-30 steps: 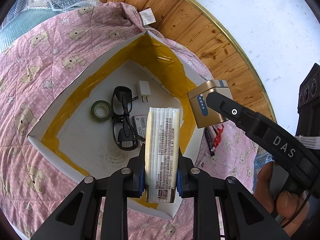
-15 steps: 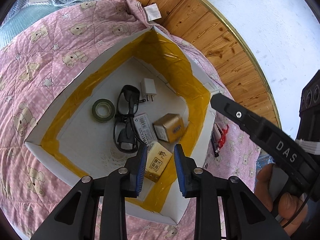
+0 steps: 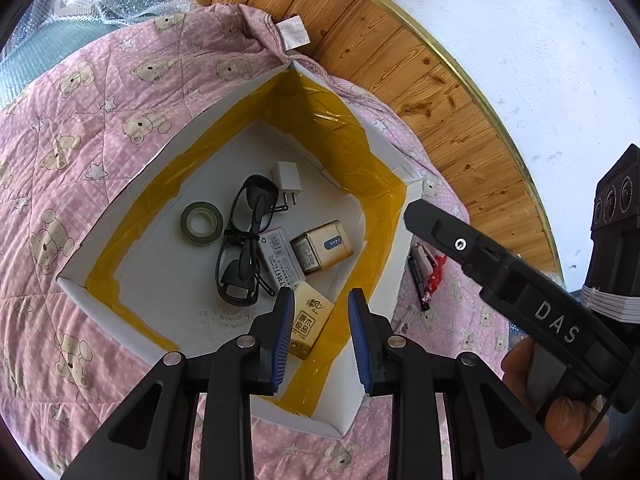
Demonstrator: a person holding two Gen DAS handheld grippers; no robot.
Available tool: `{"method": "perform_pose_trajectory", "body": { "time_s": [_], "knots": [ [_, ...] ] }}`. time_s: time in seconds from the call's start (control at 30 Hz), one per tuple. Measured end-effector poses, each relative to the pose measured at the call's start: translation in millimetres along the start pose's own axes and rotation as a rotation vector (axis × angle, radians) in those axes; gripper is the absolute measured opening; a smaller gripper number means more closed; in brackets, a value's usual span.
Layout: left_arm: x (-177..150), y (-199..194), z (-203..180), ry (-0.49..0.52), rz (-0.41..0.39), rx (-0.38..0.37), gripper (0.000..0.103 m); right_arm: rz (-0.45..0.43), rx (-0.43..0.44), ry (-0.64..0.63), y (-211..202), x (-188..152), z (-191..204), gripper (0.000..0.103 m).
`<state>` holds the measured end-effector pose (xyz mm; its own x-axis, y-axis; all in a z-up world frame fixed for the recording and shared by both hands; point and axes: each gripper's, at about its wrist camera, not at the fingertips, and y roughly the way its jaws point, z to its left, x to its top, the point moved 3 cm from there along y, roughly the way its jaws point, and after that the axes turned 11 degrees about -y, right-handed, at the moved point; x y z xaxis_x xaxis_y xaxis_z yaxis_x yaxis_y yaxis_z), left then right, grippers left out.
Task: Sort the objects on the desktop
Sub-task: 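Move both open tools back toward the marker, red figure and glass tube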
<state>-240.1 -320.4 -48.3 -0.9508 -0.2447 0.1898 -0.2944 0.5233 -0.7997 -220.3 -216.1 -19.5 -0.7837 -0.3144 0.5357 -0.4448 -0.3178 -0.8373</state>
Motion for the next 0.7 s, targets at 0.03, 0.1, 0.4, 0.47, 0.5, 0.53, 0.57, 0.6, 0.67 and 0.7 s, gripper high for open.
{"method": "perform_pose_trajectory", "body": {
  "time_s": [0.03,0.1,0.4,0.47,0.5,0.53,0.57,0.6,0.67,0.7],
  "knots": [
    [-1,-2,-1,0.003,-0.004,-0.001,0.029,-0.002,0.0,-0.002,-2,-1,2,0.058],
    [-3,-6,-2,0.006,-0.008,-0.006,0.029,-0.006,-0.001,-0.006,-6,-2,5,0.058],
    [-13,-25,-7,0.026,-0.037,-0.022,0.029,-0.029,-0.003,-0.015,-27,-9,17,0.058],
    [-15,-30,-9,0.034,-0.042,-0.029,0.029,-0.036,-0.001,-0.01,-32,-11,19,0.058],
    [-17,-32,-10,0.039,-0.046,-0.029,0.029,-0.041,-0.002,-0.008,-35,-12,20,0.058],
    [-18,-35,-11,0.045,-0.05,-0.03,0.029,-0.045,-0.003,-0.007,-38,-13,20,0.058],
    [-19,-37,-12,0.048,-0.05,-0.032,0.029,-0.049,-0.004,-0.006,-41,-15,21,0.058],
    [-21,-39,-14,0.054,-0.052,-0.034,0.029,-0.053,-0.004,-0.003,-44,-16,21,0.058],
    [-25,-42,-18,0.067,-0.055,-0.035,0.029,-0.061,-0.006,0.002,-49,-20,21,0.058],
    [-26,-44,-20,0.073,-0.055,-0.037,0.029,-0.065,-0.006,0.007,-52,-22,21,0.058]
  ]
}}
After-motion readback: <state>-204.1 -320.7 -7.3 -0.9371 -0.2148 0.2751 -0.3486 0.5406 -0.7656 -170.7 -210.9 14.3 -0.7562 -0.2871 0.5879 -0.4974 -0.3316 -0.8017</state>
